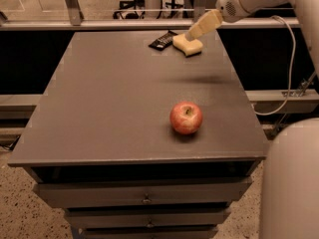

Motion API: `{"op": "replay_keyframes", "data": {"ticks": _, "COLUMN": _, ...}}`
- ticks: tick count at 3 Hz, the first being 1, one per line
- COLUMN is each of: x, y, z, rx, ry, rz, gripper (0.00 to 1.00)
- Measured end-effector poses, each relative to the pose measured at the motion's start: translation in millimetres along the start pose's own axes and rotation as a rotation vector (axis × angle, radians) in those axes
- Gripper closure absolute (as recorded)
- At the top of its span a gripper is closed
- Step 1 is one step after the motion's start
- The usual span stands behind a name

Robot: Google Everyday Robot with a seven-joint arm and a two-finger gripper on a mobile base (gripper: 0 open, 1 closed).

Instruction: Move sponge near rxbar chocolate

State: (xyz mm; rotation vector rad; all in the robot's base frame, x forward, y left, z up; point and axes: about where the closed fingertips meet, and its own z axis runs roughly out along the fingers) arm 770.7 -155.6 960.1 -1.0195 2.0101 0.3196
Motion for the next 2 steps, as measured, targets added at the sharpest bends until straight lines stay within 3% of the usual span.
{"op": "replay_keyframes", "data": {"ticks": 1, "x": 12.5, "y": 16.2, "z": -52.1, "rx": -0.032, "ry": -0.213, "rz": 0.062, "gripper": 0.00}}
{"op": "replay_keyframes", "data": {"ticks": 2, "x": 19.8, "y": 14.1, "z": -50.9, "rx": -0.029, "ry": -0.191, "rz": 0.071, "gripper": 0.00}}
